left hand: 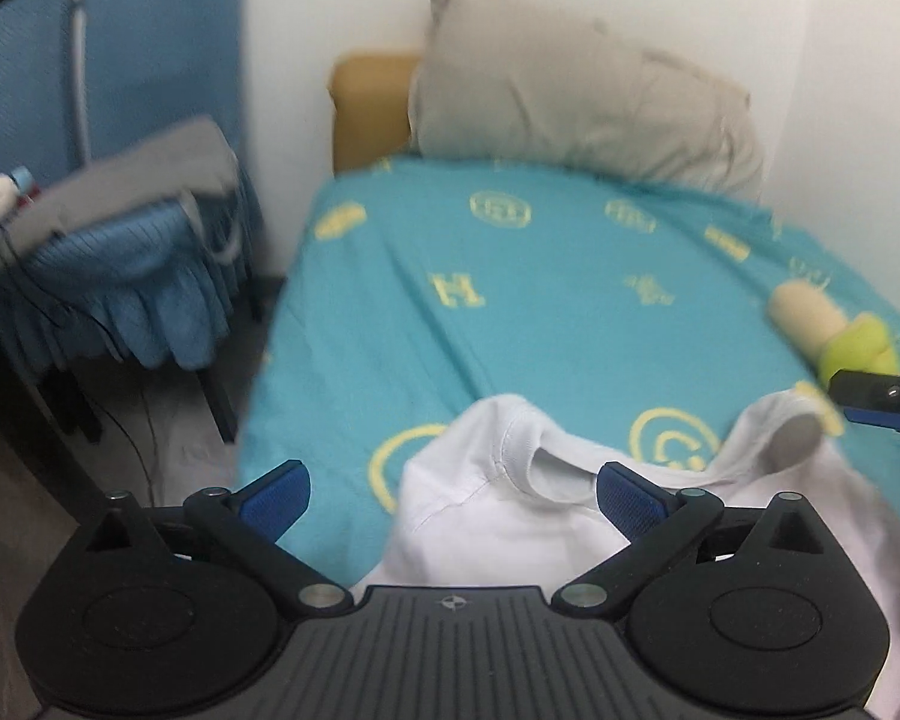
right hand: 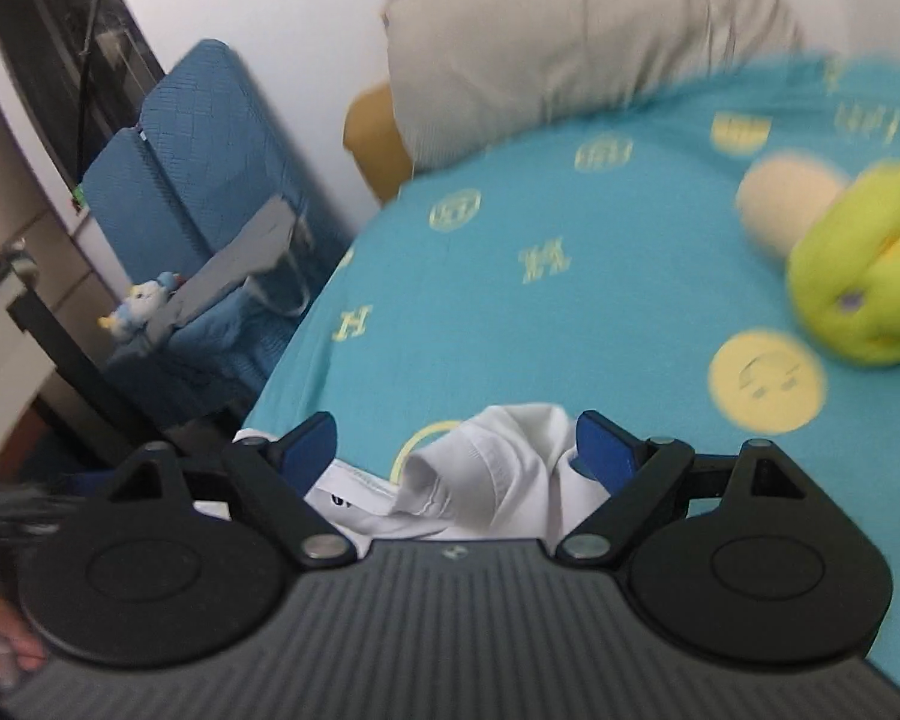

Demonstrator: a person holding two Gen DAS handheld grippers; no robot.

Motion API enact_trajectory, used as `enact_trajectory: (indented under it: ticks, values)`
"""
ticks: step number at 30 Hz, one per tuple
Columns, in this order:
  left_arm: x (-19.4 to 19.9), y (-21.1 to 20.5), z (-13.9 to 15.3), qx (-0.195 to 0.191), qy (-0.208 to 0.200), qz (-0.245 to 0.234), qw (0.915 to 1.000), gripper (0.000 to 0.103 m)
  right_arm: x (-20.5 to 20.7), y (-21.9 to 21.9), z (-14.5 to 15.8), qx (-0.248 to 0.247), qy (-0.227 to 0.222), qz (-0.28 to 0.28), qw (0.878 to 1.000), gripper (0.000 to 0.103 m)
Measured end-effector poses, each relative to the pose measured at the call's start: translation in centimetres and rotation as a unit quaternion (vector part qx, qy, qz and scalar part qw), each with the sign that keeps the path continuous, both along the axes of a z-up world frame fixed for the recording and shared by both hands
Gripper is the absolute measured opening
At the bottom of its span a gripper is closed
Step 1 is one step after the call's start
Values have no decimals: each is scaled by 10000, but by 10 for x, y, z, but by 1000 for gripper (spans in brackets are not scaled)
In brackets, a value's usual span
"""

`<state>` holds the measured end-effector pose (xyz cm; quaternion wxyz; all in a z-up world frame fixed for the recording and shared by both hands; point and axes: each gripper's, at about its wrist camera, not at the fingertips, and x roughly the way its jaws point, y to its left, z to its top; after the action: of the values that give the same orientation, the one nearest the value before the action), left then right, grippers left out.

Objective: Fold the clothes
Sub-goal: 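Lower the T-shirt onto the bed with both grippers, laying it flat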

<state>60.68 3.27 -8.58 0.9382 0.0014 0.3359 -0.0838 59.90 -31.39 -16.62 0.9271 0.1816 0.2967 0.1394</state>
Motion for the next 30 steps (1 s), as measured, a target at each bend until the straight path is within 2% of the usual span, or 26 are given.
enact_trajectory:
  ticks: [4,11,17,20,22,25,30]
  values:
    - [-78,19,40,-185,-411,225,9987,103,-70,9,30,59,-366,-237,9990,88]
    - [-232,49,79,-515,-563,521,9957,103,-214,23,84,-273,-561,-419,9972,88]
    - [-327,68,74,-774,-748,702,9917,103,-326,45,114,-823,-554,-411,9942,88]
    - [-354,77,69,-969,-516,768,9910,103,-365,47,112,-650,-534,-415,9956,88]
    - [-360,82,63,-964,-521,794,9908,103,-384,46,107,-491,-501,-477,9964,88]
    - [-353,91,50,-1008,-416,1028,9887,102,-397,46,101,-429,-528,-588,9959,88]
    - [-325,114,17,-1599,-23,1521,9753,101,-398,45,93,-542,-588,-780,9937,88]
